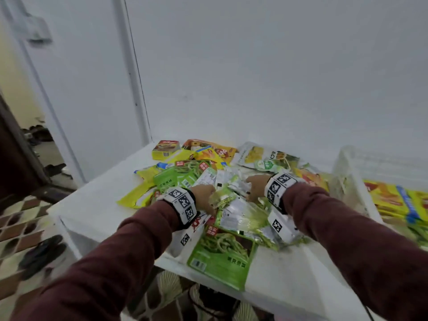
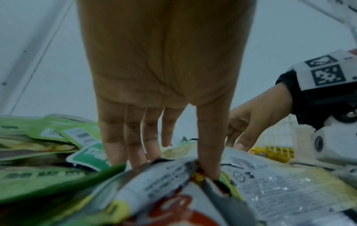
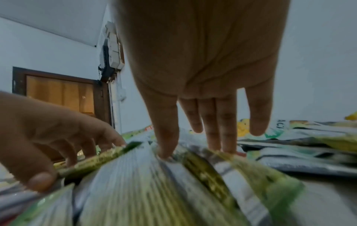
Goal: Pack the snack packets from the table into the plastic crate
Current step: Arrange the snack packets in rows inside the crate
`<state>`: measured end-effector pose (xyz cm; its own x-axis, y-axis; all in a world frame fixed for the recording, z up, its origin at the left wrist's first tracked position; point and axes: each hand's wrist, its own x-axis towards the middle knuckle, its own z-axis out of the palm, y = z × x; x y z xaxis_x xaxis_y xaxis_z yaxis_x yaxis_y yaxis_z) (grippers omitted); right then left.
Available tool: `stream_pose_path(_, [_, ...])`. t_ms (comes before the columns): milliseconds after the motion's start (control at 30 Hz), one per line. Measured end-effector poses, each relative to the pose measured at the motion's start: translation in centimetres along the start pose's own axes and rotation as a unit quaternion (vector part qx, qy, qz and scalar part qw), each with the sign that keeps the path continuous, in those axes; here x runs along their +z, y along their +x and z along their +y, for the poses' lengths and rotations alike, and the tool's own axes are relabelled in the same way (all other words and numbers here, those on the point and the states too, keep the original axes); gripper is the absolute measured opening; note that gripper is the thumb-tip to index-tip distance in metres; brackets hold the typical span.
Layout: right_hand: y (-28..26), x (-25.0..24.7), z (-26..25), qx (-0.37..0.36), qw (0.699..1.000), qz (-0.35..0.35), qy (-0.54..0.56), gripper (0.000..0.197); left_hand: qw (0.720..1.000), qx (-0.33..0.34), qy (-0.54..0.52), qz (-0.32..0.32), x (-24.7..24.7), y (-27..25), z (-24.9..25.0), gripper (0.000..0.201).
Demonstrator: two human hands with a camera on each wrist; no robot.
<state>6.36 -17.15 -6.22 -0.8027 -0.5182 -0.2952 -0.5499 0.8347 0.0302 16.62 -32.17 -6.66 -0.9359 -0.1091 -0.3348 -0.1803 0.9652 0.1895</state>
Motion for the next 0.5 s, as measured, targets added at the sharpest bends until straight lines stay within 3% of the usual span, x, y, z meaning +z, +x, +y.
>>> stream_pose_path(100, [0.3,0.8,-0.2,0.002,1.000,0.024,0.015,0.063,1.000,0.013,0.019,0.011,0.1,0.6,-0.3,0.052])
stream_pose_path(200, [0.5,0.9,-0.3,0.016,0.999,0.030,0.029,0.046,0.999,0.031,-0.001,0.027,0.2,1.3,-0.3,0.021])
stream_pose_path(300, [0.6,0.7,-0.5,0.015,0.998,0.041,0.041,0.024,0.998,0.026,-0.025,0.055,0.3,2.0,-0.5,0.042])
stream_pose_path(400, [0.5,0.5,-0.5,0.014,0.995,0.069,0.071,0.012,0.993,-0.006,-0.056,0.107,0.1,1.5,-0.4,0.024])
stream_pose_path(500, [0.5,0.3,0.3,0.010,0.982,0.117,0.147,0.021,0.969,0.016,-0.177,0.171,-0.3,1.5,-0.7,0.015])
